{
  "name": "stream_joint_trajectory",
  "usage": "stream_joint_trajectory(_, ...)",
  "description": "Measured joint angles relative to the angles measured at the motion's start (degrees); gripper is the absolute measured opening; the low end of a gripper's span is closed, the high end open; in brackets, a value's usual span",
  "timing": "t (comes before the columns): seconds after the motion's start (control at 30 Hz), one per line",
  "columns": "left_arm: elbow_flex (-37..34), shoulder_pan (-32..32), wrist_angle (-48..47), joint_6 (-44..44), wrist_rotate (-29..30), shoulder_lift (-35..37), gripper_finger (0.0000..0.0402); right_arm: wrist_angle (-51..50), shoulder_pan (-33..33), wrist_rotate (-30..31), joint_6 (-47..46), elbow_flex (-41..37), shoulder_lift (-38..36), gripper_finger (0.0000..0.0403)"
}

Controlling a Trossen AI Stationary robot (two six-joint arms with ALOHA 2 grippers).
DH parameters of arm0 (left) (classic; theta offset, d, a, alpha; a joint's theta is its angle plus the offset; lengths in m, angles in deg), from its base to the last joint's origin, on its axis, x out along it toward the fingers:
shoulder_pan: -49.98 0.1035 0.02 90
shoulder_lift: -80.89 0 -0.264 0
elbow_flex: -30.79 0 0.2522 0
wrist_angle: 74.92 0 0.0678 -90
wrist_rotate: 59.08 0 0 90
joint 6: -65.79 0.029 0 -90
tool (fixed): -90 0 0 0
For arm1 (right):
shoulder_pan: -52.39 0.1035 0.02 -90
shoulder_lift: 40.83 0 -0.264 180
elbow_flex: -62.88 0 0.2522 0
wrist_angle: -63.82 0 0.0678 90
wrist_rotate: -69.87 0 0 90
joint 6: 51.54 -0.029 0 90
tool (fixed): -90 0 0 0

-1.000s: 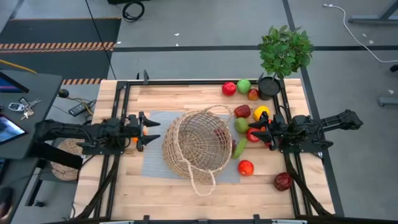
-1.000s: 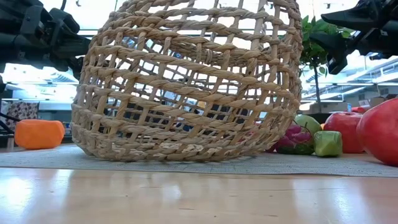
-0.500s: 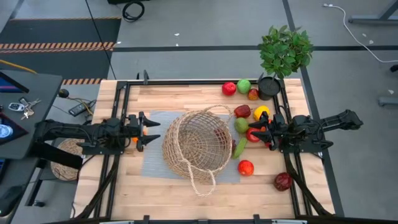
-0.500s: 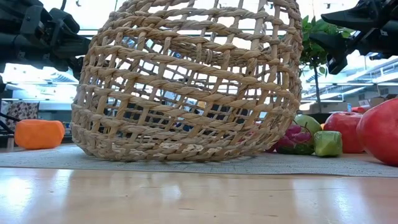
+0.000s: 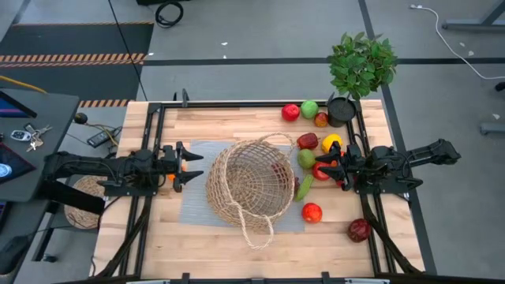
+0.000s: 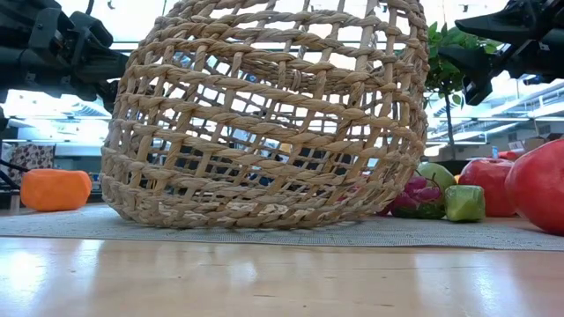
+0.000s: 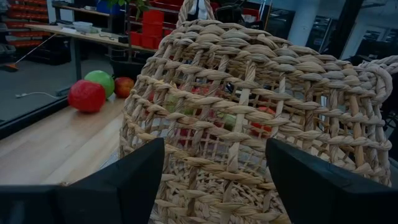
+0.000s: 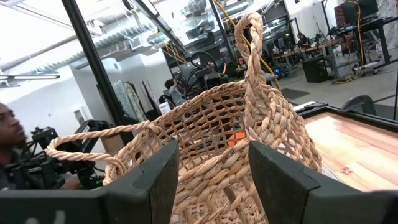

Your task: Build produce basket

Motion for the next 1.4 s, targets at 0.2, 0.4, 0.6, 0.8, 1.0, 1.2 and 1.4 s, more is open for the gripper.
stream_joint_trajectory(0.2,-0.02,-0.01,-0.01,0.02,0.00,0.00,0.0286,0.00,0.00,0.00,0.00,-0.01,0.00,0.0199)
stream_joint_trajectory(0.4,-0.02,0.01,0.00,0.03,0.00,-0.02,0.0286,0.00,0.00,0.00,0.00,-0.01,-0.01,0.0199)
stream_joint_trajectory(0.6,-0.02,0.00,-0.02,0.00,0.00,-0.01,0.0286,0.00,0.00,0.00,0.00,-0.01,0.00,0.0199)
stream_joint_trajectory(0.8,0.00,-0.01,-0.01,0.02,0.00,0.01,0.0286,0.00,0.00,0.00,0.00,-0.01,0.01,0.0199)
stream_joint_trajectory(1.0,-0.02,0.00,-0.02,0.02,0.00,0.01,0.0286,0.00,0.00,0.00,0.00,-0.01,-0.01,0.0199)
stream_joint_trajectory(1.2,-0.01,0.00,-0.01,0.01,0.00,0.00,0.0286,0.00,0.00,0.02,5.47,-0.01,-0.01,0.0199)
stream_joint_trajectory(1.4,-0.02,0.02,-0.01,0.04,0.00,-0.02,0.0286,0.00,0.00,0.09,6.11,0.00,-0.01,0.0199)
